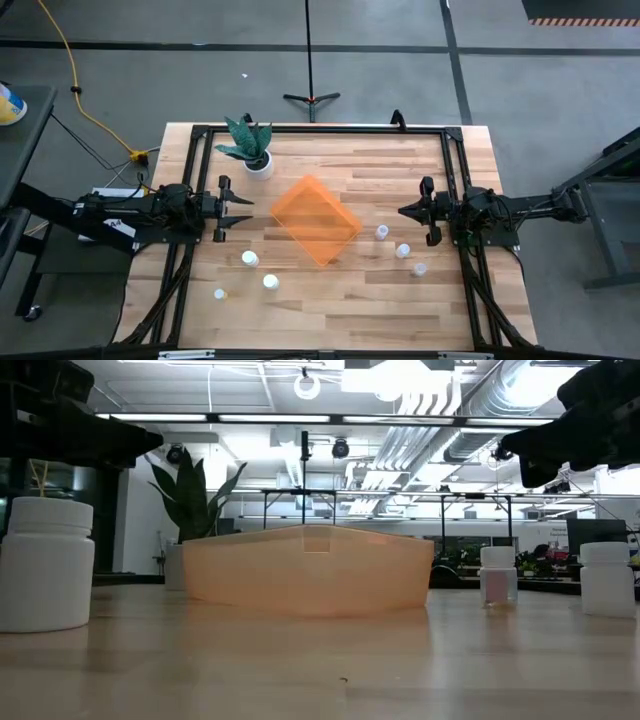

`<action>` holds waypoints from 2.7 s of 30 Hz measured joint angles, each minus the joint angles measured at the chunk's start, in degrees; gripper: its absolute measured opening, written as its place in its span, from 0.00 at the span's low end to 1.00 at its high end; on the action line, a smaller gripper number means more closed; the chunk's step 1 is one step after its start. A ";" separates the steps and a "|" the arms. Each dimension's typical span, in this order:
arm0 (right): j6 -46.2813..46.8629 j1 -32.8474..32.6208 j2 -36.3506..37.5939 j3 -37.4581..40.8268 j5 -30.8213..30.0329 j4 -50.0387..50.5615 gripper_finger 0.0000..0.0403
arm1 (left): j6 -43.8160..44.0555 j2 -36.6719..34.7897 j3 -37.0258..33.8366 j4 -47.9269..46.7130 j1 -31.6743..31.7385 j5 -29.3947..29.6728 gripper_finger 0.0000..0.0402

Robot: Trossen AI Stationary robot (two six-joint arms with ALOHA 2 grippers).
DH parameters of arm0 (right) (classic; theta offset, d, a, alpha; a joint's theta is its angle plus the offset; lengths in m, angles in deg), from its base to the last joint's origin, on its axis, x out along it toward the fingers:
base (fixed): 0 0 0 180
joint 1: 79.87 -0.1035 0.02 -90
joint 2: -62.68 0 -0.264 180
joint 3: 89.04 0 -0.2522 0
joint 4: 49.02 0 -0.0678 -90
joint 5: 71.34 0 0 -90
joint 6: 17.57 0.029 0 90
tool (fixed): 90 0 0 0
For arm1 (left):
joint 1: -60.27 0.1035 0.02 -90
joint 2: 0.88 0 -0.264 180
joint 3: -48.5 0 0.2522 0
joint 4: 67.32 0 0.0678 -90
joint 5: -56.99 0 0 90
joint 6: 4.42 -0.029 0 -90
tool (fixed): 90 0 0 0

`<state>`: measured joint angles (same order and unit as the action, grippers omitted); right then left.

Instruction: Pick and place pill bottles into a basket

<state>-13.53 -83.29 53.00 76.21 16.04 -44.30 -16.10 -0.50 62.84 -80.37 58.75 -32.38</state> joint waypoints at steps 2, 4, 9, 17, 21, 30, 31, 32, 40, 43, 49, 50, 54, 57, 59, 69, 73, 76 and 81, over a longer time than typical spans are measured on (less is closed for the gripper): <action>0.00 -0.02 0.00 0.01 0.01 0.00 0.02 | 0.00 -0.01 0.00 0.00 0.00 -0.02 0.52; -0.01 0.00 -0.02 0.00 0.00 -0.01 0.02 | 0.00 0.02 0.02 0.00 0.00 0.00 0.52; 0.00 -0.01 0.00 0.00 0.01 0.00 0.02 | 0.00 0.02 0.02 0.00 0.00 -0.01 0.52; -0.01 -0.01 0.00 0.00 0.01 0.00 0.02 | 0.00 -0.01 0.01 0.00 0.00 0.00 0.52; 0.00 -0.01 -0.02 0.00 0.01 0.00 0.02 | 0.00 0.02 0.00 0.00 0.00 0.00 0.52; -0.46 -0.02 -0.01 0.00 -1.29 -0.22 0.02 | 0.00 0.00 0.00 0.07 0.00 0.00 0.52; -0.43 -0.02 0.00 0.00 -1.60 -0.22 0.02 | 0.00 0.02 0.00 0.07 0.00 0.00 0.52; -0.39 -0.02 0.00 0.00 -1.64 -0.22 0.02 | 0.00 0.02 0.02 0.06 0.00 -0.02 0.52; -1.36 0.00 0.00 0.02 -0.98 -1.70 0.02 | 0.00 -0.01 0.00 0.04 0.00 -0.02 0.52; 4.90 -0.02 0.00 0.02 -0.42 -2.76 0.02 | 0.00 0.02 0.01 0.04 0.00 -0.01 0.52; 5.84 0.00 0.00 0.02 -1.03 -5.63 0.02 | -0.19 0.02 0.00 0.02 0.00 0.00 0.52; 3.70 -0.01 -0.01 0.02 -1.97 -5.65 0.02 | -1.18 0.02 0.00 0.04 0.00 0.10 0.52; 0.00 0.00 -0.06 0.02 -10.50 -5.77 0.02 | -3.28 -0.03 0.00 1.99 0.00 0.47 0.52; -1.36 0.00 -0.06 0.02 -14.20 -5.44 0.04 | -3.54 0.02 0.00 2.36 0.00 0.54 0.52; -2.90 0.02 -0.09 0.02 -15.34 -5.14 0.08 | -3.56 0.00 0.01 2.67 0.00 0.59 0.52; -4.40 0.02 -3.85 -0.07 -16.67 -17.49 0.47 | -9.14 0.02 0.02 3.21 0.00 7.49 0.52; -4.14 0.02 -8.01 -3.66 -15.31 -17.84 0.53 | -9.11 0.02 0.02 3.03 0.00 7.72 0.52; -4.52 0.02 -13.99 -8.28 -15.26 -16.18 0.54 | -9.11 0.02 0.02 2.48 0.00 7.74 0.52; -4.83 0.00 -26.05 -19.11 -12.18 -2.37 0.53 | -9.11 0.02 0.02 2.42 0.00 7.79 0.52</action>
<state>-18.37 -83.29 26.96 57.10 3.87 -46.67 -25.21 -0.48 62.86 -77.94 58.75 -24.60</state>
